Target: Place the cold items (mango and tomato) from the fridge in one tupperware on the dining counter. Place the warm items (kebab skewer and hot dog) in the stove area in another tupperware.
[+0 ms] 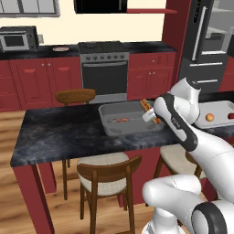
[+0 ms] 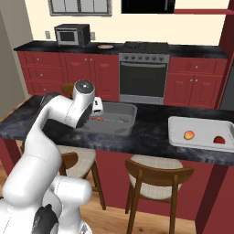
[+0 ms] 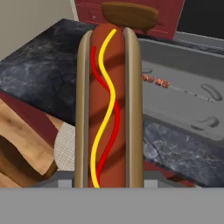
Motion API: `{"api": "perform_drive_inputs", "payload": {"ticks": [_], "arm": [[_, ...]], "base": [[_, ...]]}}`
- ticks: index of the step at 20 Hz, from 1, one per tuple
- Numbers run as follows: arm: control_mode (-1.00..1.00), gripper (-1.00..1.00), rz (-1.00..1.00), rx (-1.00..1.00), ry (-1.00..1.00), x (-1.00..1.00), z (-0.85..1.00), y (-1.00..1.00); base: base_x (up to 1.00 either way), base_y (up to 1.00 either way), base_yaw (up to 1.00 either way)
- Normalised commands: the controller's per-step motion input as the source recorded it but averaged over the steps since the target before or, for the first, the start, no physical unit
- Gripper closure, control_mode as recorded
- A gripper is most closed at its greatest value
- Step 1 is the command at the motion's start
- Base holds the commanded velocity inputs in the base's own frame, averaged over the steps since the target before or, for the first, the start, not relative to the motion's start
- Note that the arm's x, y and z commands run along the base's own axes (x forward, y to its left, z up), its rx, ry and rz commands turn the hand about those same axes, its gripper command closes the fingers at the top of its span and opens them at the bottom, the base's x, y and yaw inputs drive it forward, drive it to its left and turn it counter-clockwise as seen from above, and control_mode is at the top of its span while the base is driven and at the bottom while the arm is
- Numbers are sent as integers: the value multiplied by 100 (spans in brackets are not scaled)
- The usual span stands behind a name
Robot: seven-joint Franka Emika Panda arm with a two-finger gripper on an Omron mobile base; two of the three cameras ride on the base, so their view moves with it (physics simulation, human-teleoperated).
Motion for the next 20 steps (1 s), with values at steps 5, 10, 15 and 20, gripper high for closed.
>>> {"api": "perform_drive_inputs", "payload": {"ticks": [5, 10, 15, 20], "arm": [[-100, 100, 43, -21, 3, 97, -2, 0], [-100, 100, 22, -28, 7, 75, -32, 6], [-100, 100, 6, -21, 0, 33, -64, 0], [-100, 100, 17, -11, 0, 44, -55, 0]], "base": [[0, 0, 0], [0, 0, 0], [0, 0, 0], [0, 0, 0]]}}
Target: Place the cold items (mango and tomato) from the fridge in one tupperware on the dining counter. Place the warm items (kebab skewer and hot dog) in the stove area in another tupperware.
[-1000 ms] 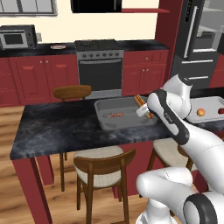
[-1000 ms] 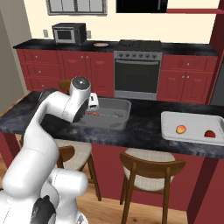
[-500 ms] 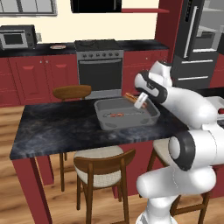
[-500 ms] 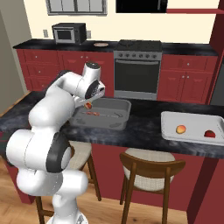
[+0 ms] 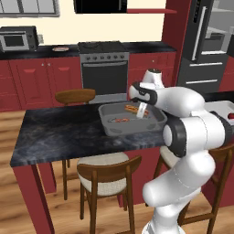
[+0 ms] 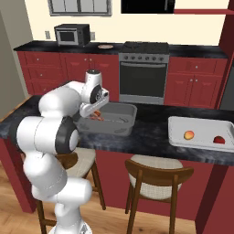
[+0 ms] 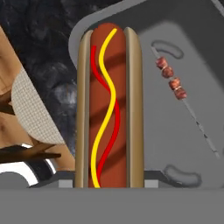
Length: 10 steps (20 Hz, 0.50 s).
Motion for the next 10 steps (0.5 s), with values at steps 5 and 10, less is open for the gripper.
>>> {"api": "perform_drive_inputs", "payload": {"ticks": [5, 10], "arm": [[-100, 100, 20, -5, 0, 44, -49, 0], [-100, 100, 17, -3, 0, 38, -49, 0]], "base": [[0, 0, 0], [0, 0, 0]]}}
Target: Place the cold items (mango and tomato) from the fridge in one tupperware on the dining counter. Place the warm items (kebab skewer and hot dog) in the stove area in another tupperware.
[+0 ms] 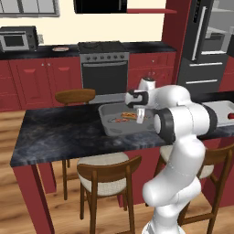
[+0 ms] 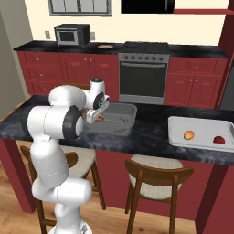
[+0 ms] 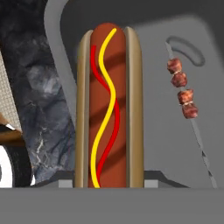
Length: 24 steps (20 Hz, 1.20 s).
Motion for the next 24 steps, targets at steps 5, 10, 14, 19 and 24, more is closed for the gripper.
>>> {"api": "perform_drive_inputs", "payload": {"ticks": [5, 10, 14, 19, 24], "arm": [[-100, 100, 15, -7, 0, 36, -41, 0], [-100, 100, 14, -2, 0, 41, -29, 0], [-100, 100, 13, -2, 0, 36, -28, 0], [-100, -100, 10, -7, 0, 17, -33, 2], [-100, -100, 7, -1, 0, 0, -11, 0]], "base": [[0, 0, 0], [0, 0, 0], [0, 0, 0], [0, 0, 0], [0, 0, 0]]}}
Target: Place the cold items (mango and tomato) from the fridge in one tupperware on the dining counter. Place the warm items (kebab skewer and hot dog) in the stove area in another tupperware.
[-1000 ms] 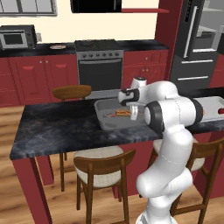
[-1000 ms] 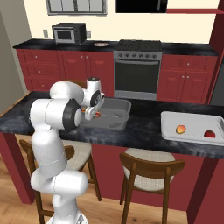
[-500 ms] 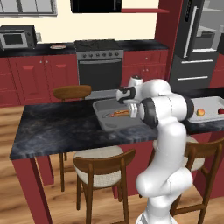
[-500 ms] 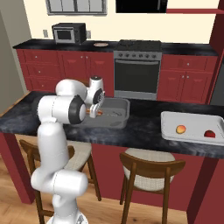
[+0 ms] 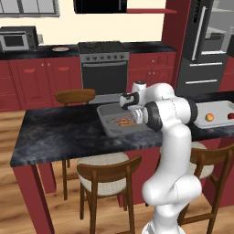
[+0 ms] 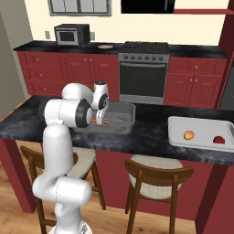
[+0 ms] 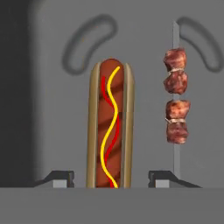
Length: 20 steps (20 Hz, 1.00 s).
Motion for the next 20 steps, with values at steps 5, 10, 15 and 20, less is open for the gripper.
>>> {"api": "perform_drive_inputs", "payload": {"ticks": [5, 10, 15, 20], "arm": [[-100, -100, 4, 4, 0, -10, 35, -20], [-100, -100, 0, 3, 0, -35, 78, -20], [-100, -100, -1, 2, -1, -65, 71, -4], [-100, -100, -5, 2, -4, -84, 59, -2]], "base": [[0, 0, 0], [0, 0, 0], [0, 0, 0], [0, 0, 0]]}}
